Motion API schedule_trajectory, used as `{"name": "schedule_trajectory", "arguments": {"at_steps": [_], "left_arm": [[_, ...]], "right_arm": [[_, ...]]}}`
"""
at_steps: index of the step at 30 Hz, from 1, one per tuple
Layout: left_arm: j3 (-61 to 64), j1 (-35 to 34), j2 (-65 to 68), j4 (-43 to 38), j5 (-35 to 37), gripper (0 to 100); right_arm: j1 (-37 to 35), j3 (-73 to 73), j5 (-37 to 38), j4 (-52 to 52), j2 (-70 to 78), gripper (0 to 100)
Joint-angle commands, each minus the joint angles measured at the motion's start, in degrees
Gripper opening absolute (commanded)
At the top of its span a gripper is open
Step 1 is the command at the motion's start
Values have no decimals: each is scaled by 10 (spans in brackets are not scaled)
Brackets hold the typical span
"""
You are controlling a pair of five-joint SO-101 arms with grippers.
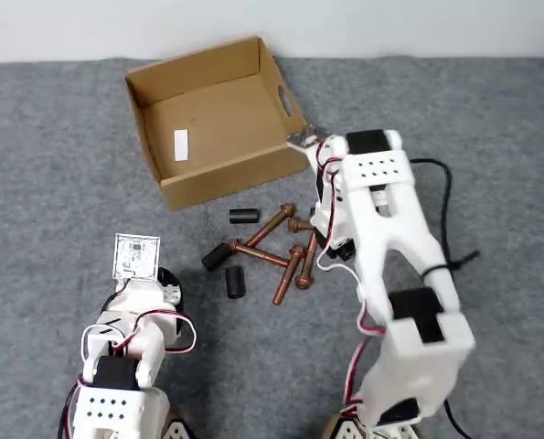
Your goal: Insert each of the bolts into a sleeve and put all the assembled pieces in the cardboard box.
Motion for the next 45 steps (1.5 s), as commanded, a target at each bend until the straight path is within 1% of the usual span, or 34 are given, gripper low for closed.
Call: {"name": "schedule_trajectory", "arguments": {"at_steps": [1, 2, 5, 7, 18, 21, 25, 29, 32, 34, 38, 42, 45], "left_arm": [[-6, 1, -4, 0, 0, 6], [-6, 1, -4, 0, 0, 6], [-6, 1, -4, 0, 0, 6], [-6, 1, -4, 0, 0, 6], [-6, 2, -4, 0, 0, 6], [-6, 22, -4, 0, -1, 6], [-6, 68, -4, 0, -4, 6], [-7, 73, -4, -20, -4, 7], [-10, 69, -4, -29, -4, 7], [-41, 69, -2, 18, -3, 7], [-160, 73, 0, 165, -1, 7], [-228, 74, 3, 224, -3, 7], [-269, 74, 47, 252, -3, 8]], "right_arm": [[7, -27, -12, 55, -80, 9], [9, -25, -36, 61, -95, 9], [36, 19, -139, 58, -152, 9], [54, 55, -175, 58, -198, 9], [173, 268, -183, 58, -488, 9], [203, 315, -183, 58, -546, 9], [258, 363, -184, 58, -592, 8], [313, 388, -184, 58, -612, 8], [331, 389, -184, 57, -612, 8], [336, 389, -184, 57, -612, 8], [336, 390, -184, 57, -614, 8], [336, 390, -184, 57, -617, 8], [336, 390, -184, 57, -617, 8]]}}
